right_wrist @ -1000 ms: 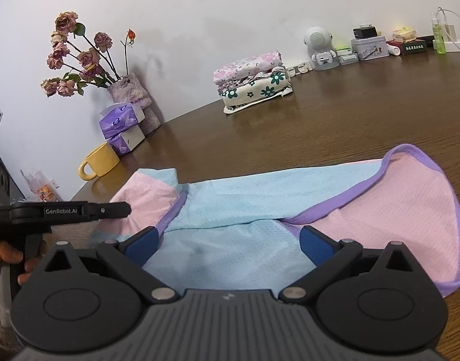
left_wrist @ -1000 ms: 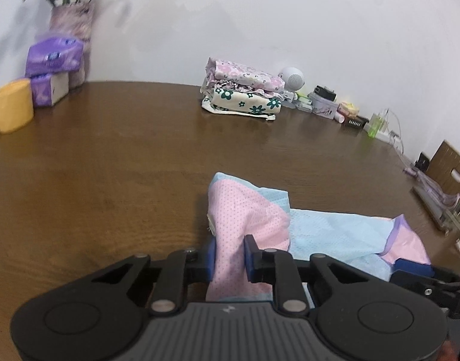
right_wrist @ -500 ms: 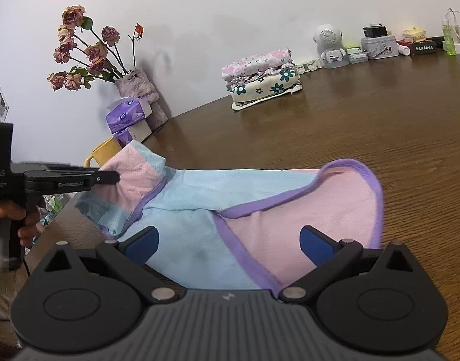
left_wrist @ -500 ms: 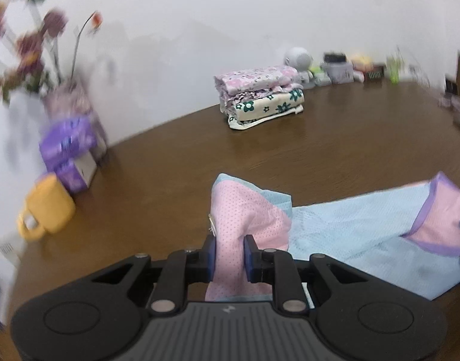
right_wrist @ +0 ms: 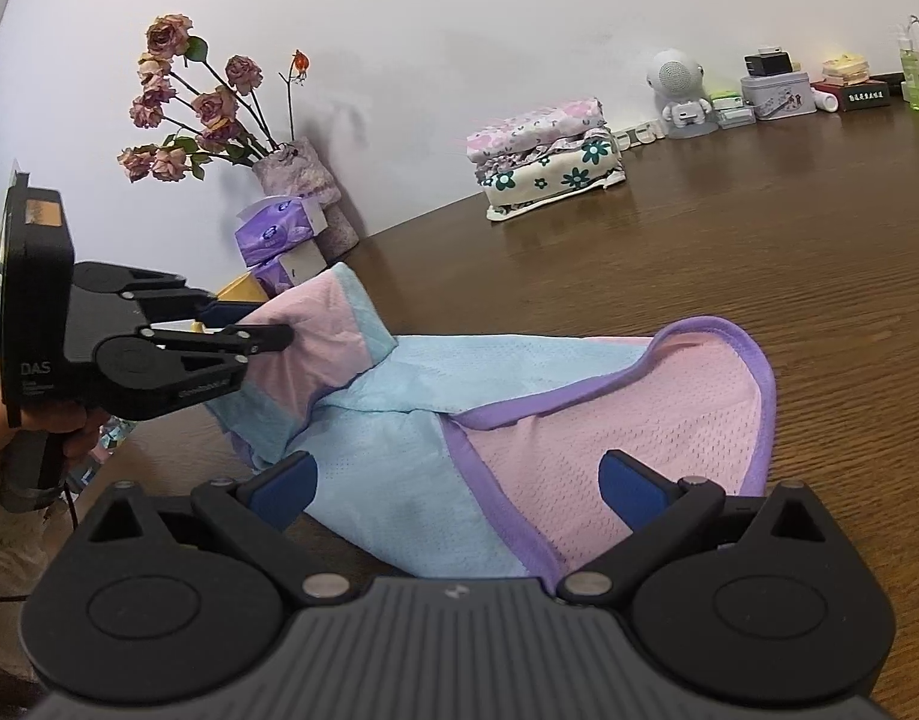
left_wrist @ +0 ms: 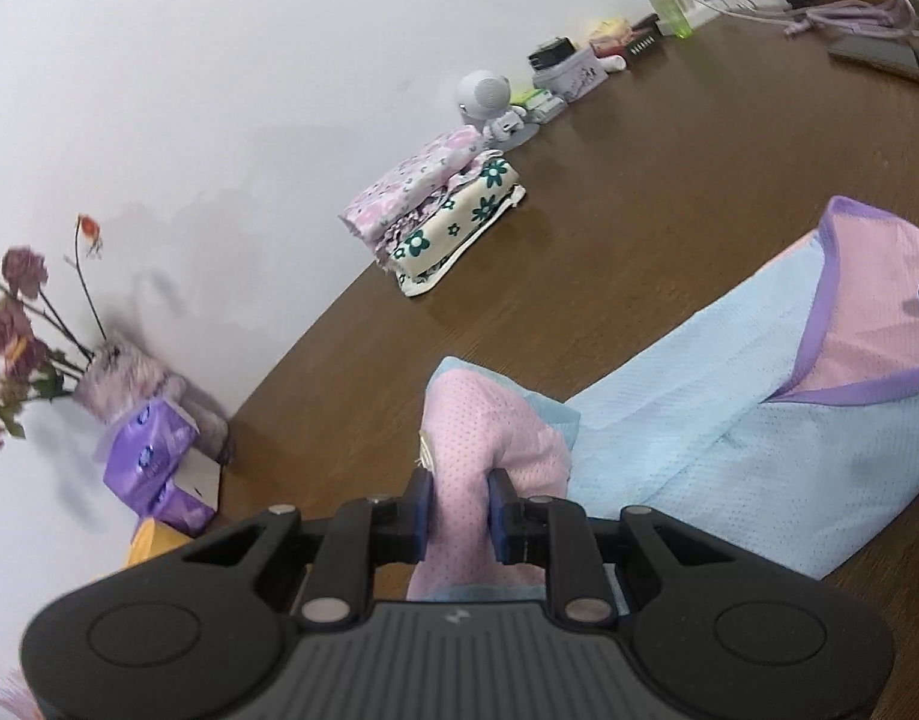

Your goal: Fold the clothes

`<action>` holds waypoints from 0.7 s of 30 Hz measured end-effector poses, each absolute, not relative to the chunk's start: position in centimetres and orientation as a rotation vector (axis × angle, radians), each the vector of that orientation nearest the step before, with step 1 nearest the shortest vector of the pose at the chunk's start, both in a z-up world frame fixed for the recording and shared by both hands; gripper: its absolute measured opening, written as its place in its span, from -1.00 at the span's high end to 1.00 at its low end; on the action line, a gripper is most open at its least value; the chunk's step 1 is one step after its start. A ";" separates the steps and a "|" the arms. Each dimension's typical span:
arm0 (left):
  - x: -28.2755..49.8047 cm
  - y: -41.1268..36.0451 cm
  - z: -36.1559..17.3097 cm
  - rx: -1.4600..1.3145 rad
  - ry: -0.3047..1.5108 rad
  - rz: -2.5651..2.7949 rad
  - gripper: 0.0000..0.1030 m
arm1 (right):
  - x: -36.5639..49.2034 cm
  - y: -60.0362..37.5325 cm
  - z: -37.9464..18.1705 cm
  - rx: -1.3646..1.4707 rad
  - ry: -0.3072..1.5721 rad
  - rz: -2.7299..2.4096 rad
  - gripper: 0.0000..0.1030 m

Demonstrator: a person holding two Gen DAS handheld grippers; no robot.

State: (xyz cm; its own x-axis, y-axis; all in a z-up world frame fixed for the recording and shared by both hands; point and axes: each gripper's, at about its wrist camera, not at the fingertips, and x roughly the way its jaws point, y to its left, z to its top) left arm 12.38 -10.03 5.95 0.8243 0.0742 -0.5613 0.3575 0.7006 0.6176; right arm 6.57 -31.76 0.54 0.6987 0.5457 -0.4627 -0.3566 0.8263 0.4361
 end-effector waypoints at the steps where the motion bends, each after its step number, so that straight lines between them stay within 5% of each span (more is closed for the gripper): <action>1: 12.3 -10.3 5.9 0.796 0.595 -0.173 0.59 | 6.5 -31.8 0.5 0.330 0.615 0.513 -0.98; 6: 11.8 -11.5 5.7 0.830 0.594 -0.207 0.57 | 6.4 -32.3 0.3 0.345 0.612 0.514 -0.98; 11: 11.4 -11.2 5.9 0.786 0.595 -0.213 0.35 | 7.0 -32.3 1.3 0.287 0.585 0.512 -0.98; 16: 9.6 -9.8 6.3 0.700 0.557 -0.207 -0.09 | 8.1 -31.9 2.3 0.194 0.558 0.510 -0.98; 21: 8.6 -7.1 5.8 0.547 0.566 -0.161 -0.16 | 9.2 -30.4 2.9 0.156 0.563 0.536 -0.98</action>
